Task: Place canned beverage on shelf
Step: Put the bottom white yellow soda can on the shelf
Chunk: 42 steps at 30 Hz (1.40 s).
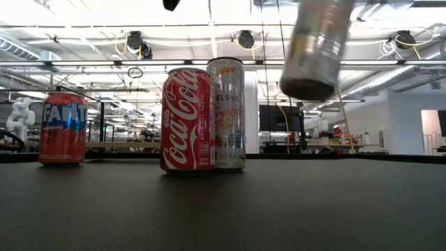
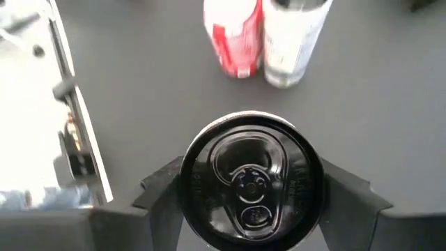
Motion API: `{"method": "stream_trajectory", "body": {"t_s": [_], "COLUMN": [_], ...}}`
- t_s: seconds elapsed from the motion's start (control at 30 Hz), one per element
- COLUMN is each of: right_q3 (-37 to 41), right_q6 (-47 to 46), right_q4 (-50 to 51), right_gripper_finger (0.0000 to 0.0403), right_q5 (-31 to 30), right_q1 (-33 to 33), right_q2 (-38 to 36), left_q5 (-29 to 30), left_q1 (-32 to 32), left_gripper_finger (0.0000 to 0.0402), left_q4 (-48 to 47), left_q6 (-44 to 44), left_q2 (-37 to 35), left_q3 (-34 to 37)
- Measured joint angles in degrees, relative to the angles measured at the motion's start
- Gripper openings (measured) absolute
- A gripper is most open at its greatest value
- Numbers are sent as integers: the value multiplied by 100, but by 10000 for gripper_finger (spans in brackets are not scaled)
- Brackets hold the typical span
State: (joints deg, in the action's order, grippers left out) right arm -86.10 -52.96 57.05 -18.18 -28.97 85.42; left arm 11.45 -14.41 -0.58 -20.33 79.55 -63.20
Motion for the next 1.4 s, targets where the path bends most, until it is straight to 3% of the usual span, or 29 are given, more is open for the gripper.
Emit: {"method": "stream_trajectory", "body": {"t_s": [0.27,0.7,0.87,1.0,1.13,1.4], "right_q3": [-606,-1269,-1269,-1273,-1277,-1277], "right_q6": [350,1525,1599,1617,1616,1608], "right_q4": [84,86,-52,-155,-161,-364], "right_gripper_finger": [243,244,244,244,244,244], "right_q5": [18,-272,-256,-257,-280,-276], "right_q1": [671,1272,1360,1362,1363,1449], "right_q2": [5,5,12,12,9,1], "left_q5": [-578,-777,-593,-578,-583,-689], "left_q1": [306,610,759,839,901,979], "left_gripper_finger": [397,397,396,396,384,312], "left_q4": [329,532,-256,-324,-303,-304], "left_q6": [166,748,1062,1076,1084,1648], "left_q2": [47,739,997,1061,1054,1049], "left_q3": [0,-677,-1103,-1226,-1317,-1412]}}
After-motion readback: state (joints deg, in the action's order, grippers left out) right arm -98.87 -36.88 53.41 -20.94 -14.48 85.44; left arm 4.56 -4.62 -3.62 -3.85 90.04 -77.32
